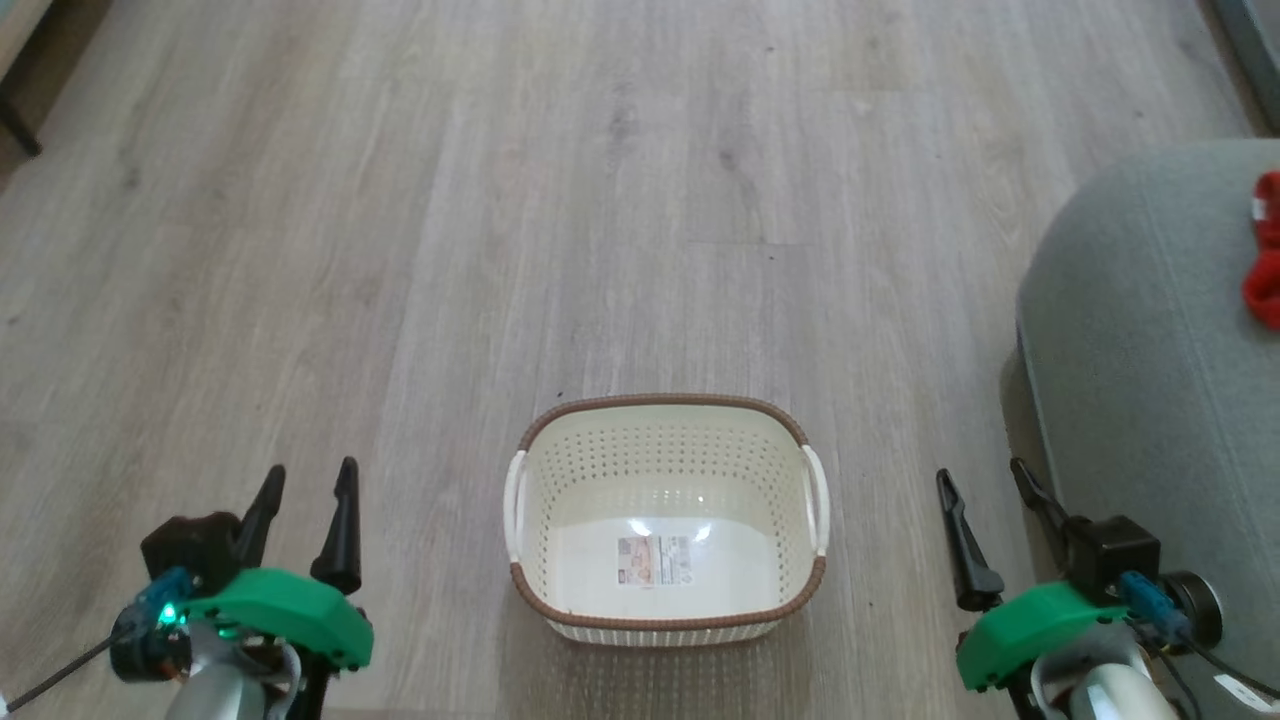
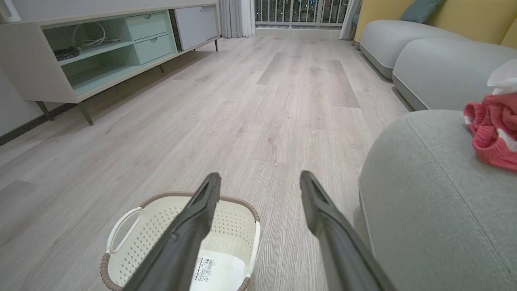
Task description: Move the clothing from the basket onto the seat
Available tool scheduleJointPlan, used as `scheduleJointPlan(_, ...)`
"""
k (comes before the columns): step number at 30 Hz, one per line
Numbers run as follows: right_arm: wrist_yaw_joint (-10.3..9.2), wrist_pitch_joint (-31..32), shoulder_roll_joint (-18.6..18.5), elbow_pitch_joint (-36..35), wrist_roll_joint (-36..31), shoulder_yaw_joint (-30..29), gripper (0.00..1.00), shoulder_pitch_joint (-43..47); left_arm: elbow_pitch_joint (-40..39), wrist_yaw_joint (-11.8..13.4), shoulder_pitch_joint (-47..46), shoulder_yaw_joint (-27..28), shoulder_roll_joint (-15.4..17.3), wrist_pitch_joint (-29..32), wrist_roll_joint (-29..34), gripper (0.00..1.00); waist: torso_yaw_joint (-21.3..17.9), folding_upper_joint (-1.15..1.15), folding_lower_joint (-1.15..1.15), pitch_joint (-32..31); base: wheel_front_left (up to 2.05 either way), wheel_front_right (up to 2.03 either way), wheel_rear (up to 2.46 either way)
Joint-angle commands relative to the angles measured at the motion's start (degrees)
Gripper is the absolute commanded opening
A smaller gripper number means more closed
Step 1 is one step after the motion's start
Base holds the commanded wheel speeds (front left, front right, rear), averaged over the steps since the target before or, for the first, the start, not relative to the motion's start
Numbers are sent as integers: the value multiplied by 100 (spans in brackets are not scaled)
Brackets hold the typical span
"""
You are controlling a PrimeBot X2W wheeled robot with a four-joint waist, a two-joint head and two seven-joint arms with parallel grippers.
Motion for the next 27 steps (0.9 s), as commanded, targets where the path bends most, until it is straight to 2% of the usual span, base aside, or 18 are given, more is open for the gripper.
scheduleJointPlan(1, -2, -53, 20, -184, -57, 121, 100, -150, -170, -88, -218, 283, -35, -71, 148, 100, -80, -1, 1, -4, 0, 0, 0)
scheduleJointPlan(12, -2, -53, 31, -180, 30, 87, 100, -147, -79, -284, -223, 595, -252, -71, 493, 100, -266, -1, 1, -48, 0, 0, 0)
scheduleJointPlan(15, -2, -53, 31, -178, 36, 83, 100, -140, -10, -313, -200, 519, -282, -71, 483, 100, -294, -1, 1, -62, 0, 0, 0)
scheduleJointPlan(16, 0, 1, 26, 22, 18, -25, 0, -1, 155, -294, -7, 349, -318, 5, 460, 0, -292, -1, 1, -59, 0, 0, 0)
scheduleJointPlan(27, 0, 184, 27, 123, 674, -88, 0, -31, 214, -297, 17, 409, -365, 199, -100, 0, -308, -1, 1, -62, 0, 0, 0)
